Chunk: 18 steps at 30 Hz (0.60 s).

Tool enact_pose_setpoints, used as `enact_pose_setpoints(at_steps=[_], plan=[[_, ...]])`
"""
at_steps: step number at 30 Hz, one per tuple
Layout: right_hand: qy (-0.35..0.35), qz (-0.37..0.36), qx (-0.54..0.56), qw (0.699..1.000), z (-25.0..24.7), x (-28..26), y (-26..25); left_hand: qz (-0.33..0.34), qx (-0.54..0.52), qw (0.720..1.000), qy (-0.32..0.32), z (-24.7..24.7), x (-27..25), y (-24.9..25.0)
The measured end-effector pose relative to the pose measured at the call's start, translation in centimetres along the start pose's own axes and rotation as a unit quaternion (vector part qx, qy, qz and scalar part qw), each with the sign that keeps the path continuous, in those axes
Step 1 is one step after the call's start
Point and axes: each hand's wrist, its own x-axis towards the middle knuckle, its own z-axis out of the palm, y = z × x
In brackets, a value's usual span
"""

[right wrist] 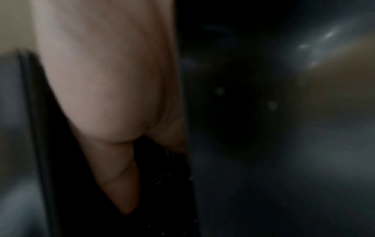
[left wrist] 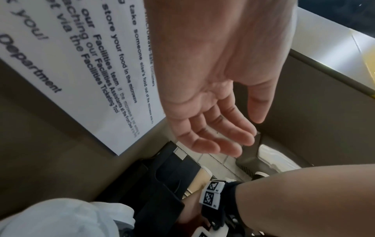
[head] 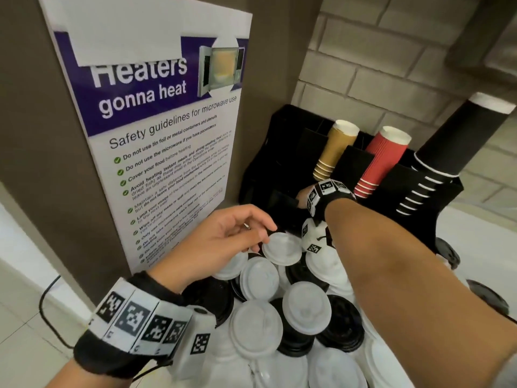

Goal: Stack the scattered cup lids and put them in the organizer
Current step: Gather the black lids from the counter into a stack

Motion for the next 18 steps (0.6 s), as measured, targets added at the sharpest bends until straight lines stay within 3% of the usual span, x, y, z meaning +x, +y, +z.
enact_pose_setpoints(at_steps=[1,4,7,12,15,18], plan=[[-0.034,-0.004,-0.013,0.999,-0.2,0.5,0.2,0.002,0.003,1.0,0.0,0.0,0.2,-0.1],[-0.039,0.008,0.031,0.999,-0.1,0.9,0.8,0.01,0.004,1.0,0.002,0.3,0.7,0.0],[0.031,0.013,0.022,0.999,0.3,1.1,1.1,0.016,0.009,1.0,-0.001,0.8,1.2,0.0],[0.053,-0.002,0.057,0.997,-0.4,-0.3,2.0,0.015,0.006,1.0,-0.004,1.8,2.0,-0.4],[0.158,0.01,0.118,0.98,-0.7,-2.6,2.7,0.013,0.006,1.0,0.014,1.9,2.3,-0.8],[0.241,0.022,0.186,0.952,-2.1,-6.7,4.3,0.006,0.013,0.996,0.087,1.9,2.8,-1.4]])
